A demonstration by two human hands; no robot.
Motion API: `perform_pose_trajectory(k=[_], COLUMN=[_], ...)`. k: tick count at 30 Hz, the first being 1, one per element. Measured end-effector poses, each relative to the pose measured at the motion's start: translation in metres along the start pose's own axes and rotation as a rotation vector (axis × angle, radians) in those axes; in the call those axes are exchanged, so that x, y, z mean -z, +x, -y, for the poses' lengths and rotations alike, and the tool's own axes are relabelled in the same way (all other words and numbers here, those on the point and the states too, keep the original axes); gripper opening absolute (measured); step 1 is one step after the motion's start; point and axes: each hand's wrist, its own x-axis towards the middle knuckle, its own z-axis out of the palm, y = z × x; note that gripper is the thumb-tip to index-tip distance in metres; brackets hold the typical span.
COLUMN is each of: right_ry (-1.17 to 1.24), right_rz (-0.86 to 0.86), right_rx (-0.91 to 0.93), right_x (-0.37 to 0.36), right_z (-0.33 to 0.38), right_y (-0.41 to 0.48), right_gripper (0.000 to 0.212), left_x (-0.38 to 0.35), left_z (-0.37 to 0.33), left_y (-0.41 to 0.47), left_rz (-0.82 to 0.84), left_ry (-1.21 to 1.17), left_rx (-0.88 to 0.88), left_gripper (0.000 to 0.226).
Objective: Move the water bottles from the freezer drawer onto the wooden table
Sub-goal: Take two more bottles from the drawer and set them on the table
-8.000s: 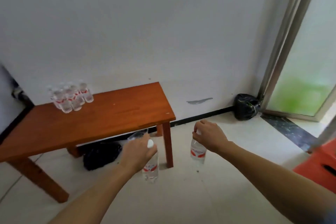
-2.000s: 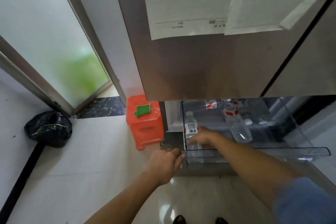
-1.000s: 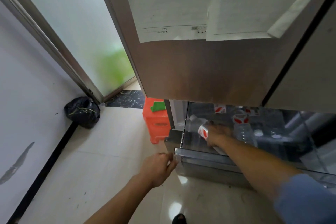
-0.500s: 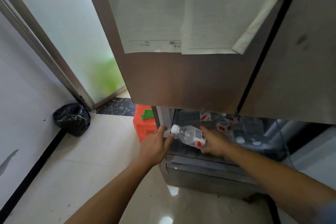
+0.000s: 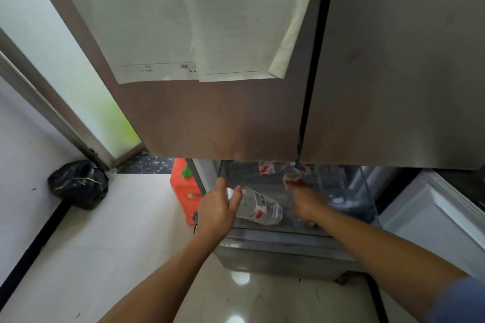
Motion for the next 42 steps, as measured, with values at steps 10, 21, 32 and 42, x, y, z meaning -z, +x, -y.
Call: perform_pose_trajectory(k=[10, 21, 32, 42], right_ry=[-0.089, -0.308, -0.192, -0.223], right_rz=[0.054, 0.218, -0.065, -0.071], right_rx=[-0.173, -0.217, -0.113, 0.132], right_x=[-0.024, -0.01, -0.057, -0.015], right_z=[-0.011, -0.057, -0.033, 0.006], right_y=[0.029, -0.011, 0.065, 0.001], right_gripper=[0.057, 0.08, 0.041, 0.063], left_x=[0.016, 0.004, 0.009, 0.011], left_z=[0.017, 0.021, 0.033, 0.032], left_y=[-0.012, -0.001, -0.01, 0.003], left_rz=[-0.012, 0.068, 0.082, 0.057], left_ry=[0.157, 0.206, 0.231, 0.261], left_rx=[-0.029, -0.101, -0.045, -0.078], left_gripper=[0.031, 0.035, 0.031, 0.027])
